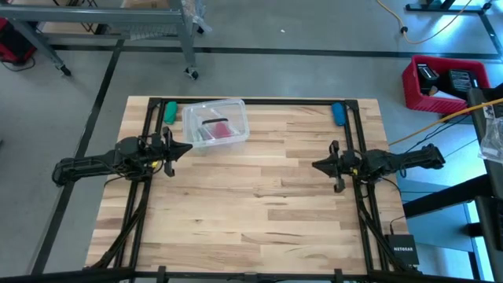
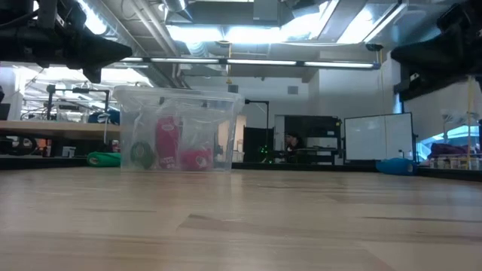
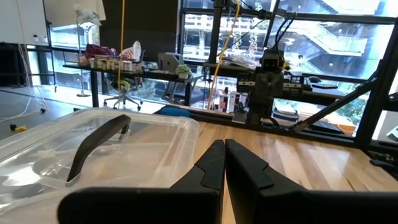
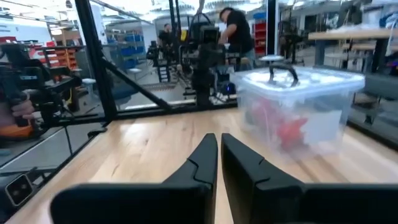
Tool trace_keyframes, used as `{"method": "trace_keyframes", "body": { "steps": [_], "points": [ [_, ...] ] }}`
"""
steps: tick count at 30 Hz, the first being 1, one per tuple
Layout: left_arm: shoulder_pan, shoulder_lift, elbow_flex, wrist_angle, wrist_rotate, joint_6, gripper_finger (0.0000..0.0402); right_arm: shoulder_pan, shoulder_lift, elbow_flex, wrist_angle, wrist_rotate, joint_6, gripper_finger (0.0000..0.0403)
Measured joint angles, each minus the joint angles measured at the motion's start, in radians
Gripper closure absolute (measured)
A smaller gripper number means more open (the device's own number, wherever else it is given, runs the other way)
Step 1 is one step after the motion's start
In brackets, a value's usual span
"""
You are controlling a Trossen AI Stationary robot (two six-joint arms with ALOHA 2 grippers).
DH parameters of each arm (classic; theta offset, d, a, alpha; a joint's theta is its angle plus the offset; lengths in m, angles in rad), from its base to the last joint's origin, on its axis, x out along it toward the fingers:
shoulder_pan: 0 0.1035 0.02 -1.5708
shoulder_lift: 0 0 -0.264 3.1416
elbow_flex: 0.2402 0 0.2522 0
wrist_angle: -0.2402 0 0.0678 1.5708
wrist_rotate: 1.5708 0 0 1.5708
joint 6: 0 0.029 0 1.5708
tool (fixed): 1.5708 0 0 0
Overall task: Roll bandage
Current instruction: Return to Home Position
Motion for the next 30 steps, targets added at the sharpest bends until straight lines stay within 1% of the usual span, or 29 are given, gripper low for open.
{"method": "trace_keyframes", "body": {
  "steps": [3,6,10,12,14,17,20,23,25,27,30],
  "points": [
    [0.000,0.000,0.000,0.000,0.001,0.003,0.0396,0.000,0.004,0.000,-0.002,-0.002,-0.032,0.0377],
    [0.000,0.000,0.000,-0.006,0.015,0.011,0.0396,-0.004,-0.002,0.000,-0.007,-0.034,-0.071,0.0377],
    [0.000,-0.001,0.000,-0.006,0.019,0.016,0.0396,-0.062,-0.001,0.000,-0.013,-0.066,-0.097,0.0377],
    [0.000,-0.005,0.000,-0.012,0.030,0.015,0.0396,-0.105,-0.001,0.000,-0.025,-0.119,-0.098,0.0377],
    [0.000,-0.005,0.000,-0.008,0.057,0.015,0.0396,-0.154,-0.001,0.000,-0.043,-0.215,-0.094,0.0377],
    [0.000,-0.007,0.000,-0.012,0.088,0.020,0.0396,-0.208,-0.001,0.000,-0.031,-0.304,-0.087,0.0377],
    [0.001,-0.013,-0.001,-0.014,0.063,0.013,0.0396,-0.242,-0.001,0.000,-0.036,-0.289,-0.092,0.0377],
    [0.001,-0.032,-0.046,0.007,0.043,-0.040,0.0396,-0.251,0.003,0.001,-0.045,-0.220,-0.090,0.0377],
    [0.001,-0.032,-0.061,-0.020,0.039,-0.079,0.0396,-0.248,0.007,0.001,-0.040,-0.189,-0.100,0.0377],
    [0.000,-0.031,-0.062,-0.005,0.050,-0.041,0.0396,-0.248,0.006,0.000,-0.038,-0.181,-0.101,0.0377],
    [0.000,-0.035,-0.062,0.082,0.072,0.034,0.0396,-0.248,0.007,0.000,-0.040,-0.193,-0.101,0.0377]
  ]
}}
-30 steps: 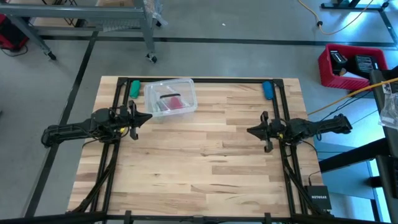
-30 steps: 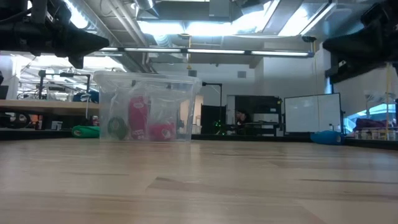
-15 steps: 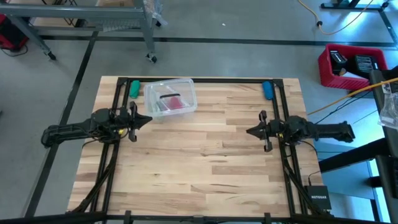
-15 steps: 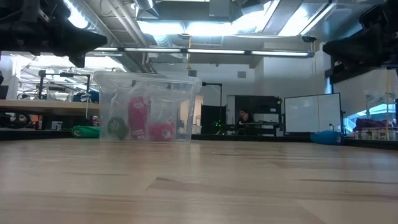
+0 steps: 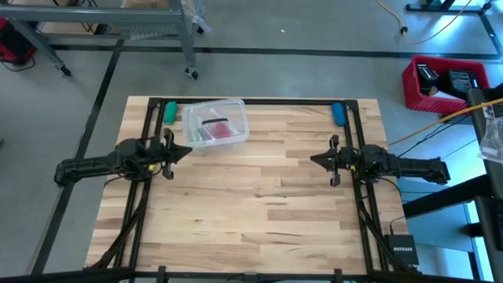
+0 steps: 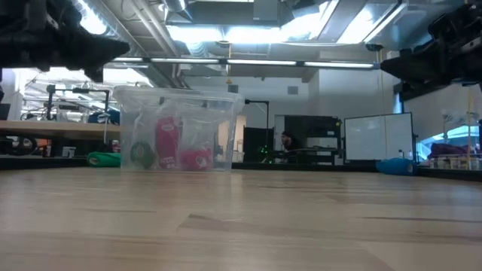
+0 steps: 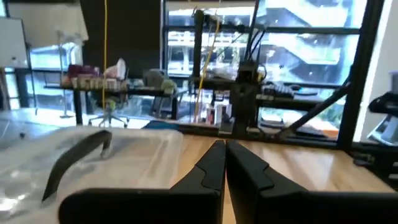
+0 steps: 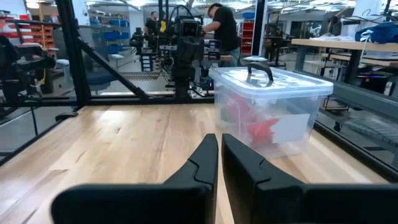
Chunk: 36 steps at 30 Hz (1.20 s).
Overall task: Roll bandage
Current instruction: Return to Home Position
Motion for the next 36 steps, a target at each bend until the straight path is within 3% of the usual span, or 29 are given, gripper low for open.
{"method": "trace_keyframes", "body": {
  "steps": [16,36],
  "points": [
    [0.001,0.005,-0.001,-0.107,-0.005,-0.001,0.0396,0.001,0.000,0.000,-0.003,-0.025,0.016,0.0377],
    [0.001,0.004,-0.001,-0.107,-0.005,0.003,0.0396,0.001,0.000,0.000,-0.002,-0.024,0.018,0.0377]
  ]
}}
